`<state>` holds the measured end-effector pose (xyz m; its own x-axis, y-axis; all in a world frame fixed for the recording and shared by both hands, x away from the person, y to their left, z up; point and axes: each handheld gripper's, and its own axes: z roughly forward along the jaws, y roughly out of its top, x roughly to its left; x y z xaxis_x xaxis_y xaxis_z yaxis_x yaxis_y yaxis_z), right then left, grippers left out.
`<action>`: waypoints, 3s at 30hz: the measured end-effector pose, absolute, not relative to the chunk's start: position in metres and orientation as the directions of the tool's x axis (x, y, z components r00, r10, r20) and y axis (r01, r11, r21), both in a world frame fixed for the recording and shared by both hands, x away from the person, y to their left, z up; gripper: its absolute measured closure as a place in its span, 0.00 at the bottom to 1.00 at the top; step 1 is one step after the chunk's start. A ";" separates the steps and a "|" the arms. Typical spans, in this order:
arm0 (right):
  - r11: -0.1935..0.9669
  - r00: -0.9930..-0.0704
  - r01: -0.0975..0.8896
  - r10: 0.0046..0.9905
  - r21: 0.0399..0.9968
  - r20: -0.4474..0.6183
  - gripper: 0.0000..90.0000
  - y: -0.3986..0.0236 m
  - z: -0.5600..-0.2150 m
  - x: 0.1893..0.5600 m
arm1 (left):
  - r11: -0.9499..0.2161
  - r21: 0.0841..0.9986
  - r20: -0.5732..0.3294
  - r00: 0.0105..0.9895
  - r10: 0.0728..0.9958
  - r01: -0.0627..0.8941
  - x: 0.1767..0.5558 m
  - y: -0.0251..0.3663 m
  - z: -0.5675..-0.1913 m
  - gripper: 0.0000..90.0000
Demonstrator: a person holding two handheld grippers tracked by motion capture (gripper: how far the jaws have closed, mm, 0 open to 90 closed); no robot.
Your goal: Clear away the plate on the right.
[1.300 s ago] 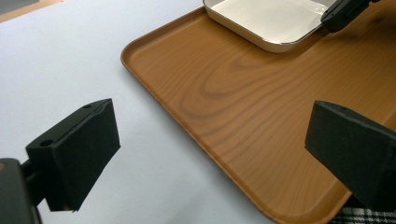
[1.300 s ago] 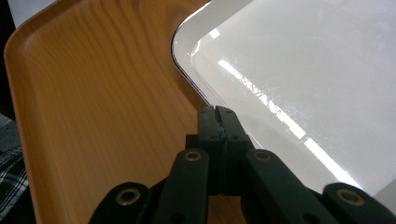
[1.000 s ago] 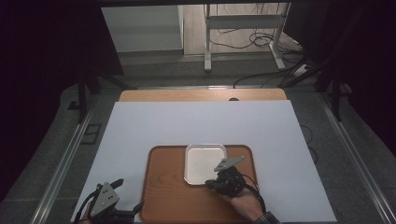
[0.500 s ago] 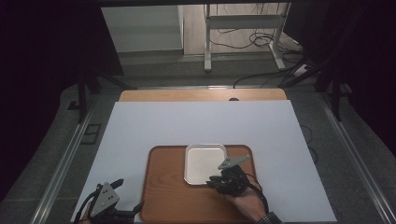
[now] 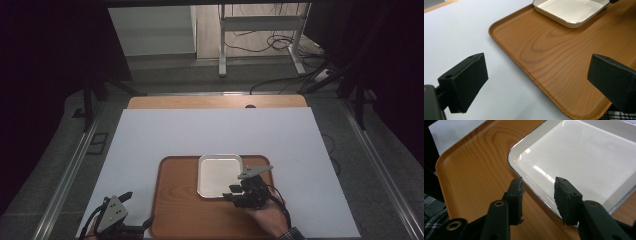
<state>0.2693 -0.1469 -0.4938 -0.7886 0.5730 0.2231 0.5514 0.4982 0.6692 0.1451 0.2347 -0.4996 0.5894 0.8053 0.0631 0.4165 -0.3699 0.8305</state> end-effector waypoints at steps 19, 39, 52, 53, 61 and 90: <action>0.477 -0.774 0.527 0.611 0.703 0.165 0.46 -0.164 -0.482 0.270 | -0.370 0.831 0.062 0.590 0.805 0.416 0.145 0.235 -0.500 0.03; 0.474 -0.764 0.497 0.635 0.727 0.109 0.33 -0.181 -0.476 0.270 | -0.366 0.832 0.059 0.589 0.806 0.417 0.145 0.235 -0.500 0.03; 0.458 -0.755 0.498 0.647 0.736 0.108 0.25 -0.193 -0.474 0.268 | -0.363 0.833 0.055 0.589 0.806 0.418 0.145 0.235 -0.500 0.03; 0.454 -0.751 0.500 0.651 0.737 0.109 0.24 -0.194 -0.473 0.268 | -0.364 0.832 0.056 0.589 0.806 0.418 0.145 0.235 -0.500 0.03; 0.452 -0.752 0.485 0.653 0.749 0.093 0.17 -0.202 -0.471 0.263 | -0.363 0.833 0.055 0.590 0.806 0.418 0.145 0.235 -0.500 0.03; 0.410 -0.726 0.454 0.685 0.791 0.061 0.00 -0.239 -0.465 0.236 | -0.362 0.833 0.054 0.590 0.806 0.419 0.145 0.235 -0.500 0.04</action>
<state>0.2361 -0.2393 -0.4646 -0.7256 0.6854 0.0611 0.4540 0.4100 0.7910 0.1450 0.2352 -0.5000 0.5896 0.8059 0.0541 0.4190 -0.3624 0.8325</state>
